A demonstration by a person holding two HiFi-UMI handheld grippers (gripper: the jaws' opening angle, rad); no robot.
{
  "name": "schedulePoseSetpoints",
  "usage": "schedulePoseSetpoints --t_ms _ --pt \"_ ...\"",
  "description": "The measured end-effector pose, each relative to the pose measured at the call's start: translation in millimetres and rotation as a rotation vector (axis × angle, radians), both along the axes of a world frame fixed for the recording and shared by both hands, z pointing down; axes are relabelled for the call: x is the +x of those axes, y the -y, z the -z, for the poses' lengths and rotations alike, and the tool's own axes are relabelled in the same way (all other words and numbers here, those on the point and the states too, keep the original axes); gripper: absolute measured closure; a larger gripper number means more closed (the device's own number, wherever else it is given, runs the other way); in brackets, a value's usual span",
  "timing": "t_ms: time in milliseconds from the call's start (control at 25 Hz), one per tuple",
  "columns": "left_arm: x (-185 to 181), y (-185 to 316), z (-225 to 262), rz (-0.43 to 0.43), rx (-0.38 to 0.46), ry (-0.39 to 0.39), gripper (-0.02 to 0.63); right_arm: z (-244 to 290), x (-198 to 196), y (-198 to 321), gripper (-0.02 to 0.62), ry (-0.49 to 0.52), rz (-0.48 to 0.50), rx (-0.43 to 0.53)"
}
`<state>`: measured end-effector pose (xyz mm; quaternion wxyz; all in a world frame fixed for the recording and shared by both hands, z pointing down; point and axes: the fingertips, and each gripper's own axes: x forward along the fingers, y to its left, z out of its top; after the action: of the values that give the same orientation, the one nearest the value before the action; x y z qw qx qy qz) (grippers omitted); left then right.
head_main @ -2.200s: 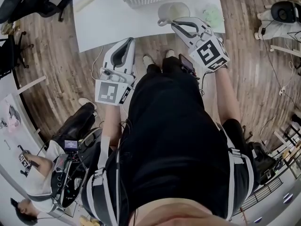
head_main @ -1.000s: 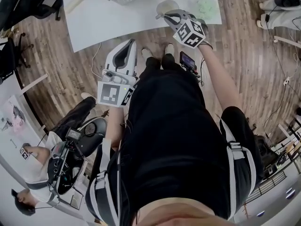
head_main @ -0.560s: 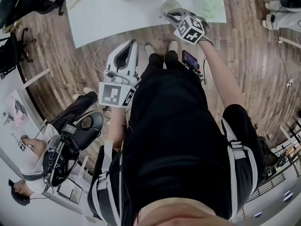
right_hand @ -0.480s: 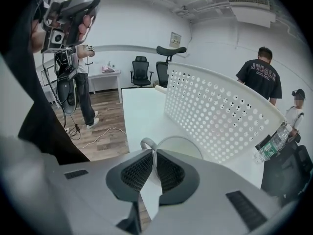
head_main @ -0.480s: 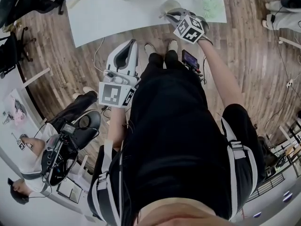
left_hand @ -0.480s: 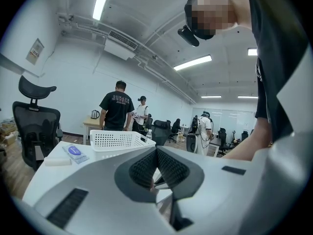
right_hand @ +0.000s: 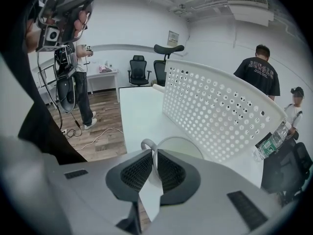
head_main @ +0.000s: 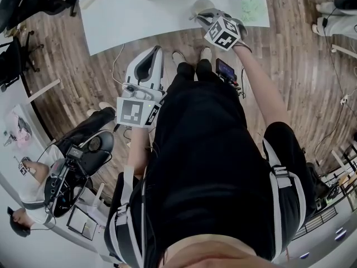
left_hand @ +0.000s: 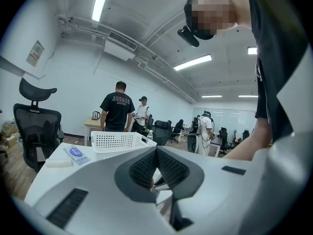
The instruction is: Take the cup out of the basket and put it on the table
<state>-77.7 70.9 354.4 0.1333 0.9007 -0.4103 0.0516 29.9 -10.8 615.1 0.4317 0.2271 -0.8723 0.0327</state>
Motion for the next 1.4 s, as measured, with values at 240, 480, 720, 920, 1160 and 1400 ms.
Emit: schedulePoseSetpoints --t_ms 240,480,720,920,1160,1400 --pt "-1 1 1 0.001 0.001 -0.002 0.586 8 -3 2 0.552 0.028 -0.004 0.012" --pt "-2 3 2 0.0 0.01 -0.007 0.586 24 1 5 0.541 0.061 -0.024 0.029" --pt "-1 6 4 -0.006 0.018 -0.011 0.586 48 8 7 0.541 0.098 -0.059 0.062" --pt "2 10 6 -0.012 0.031 -0.019 0.586 83 7 7 0.543 0.181 -0.076 0.098" --pt "1 16 11 0.001 0.051 -0.032 0.586 135 -1 -9 0.551 0.289 -0.089 0.139" --pt "6 21 17 -0.009 0.074 -0.042 0.586 185 -8 -30 0.569 0.398 -0.101 0.178"
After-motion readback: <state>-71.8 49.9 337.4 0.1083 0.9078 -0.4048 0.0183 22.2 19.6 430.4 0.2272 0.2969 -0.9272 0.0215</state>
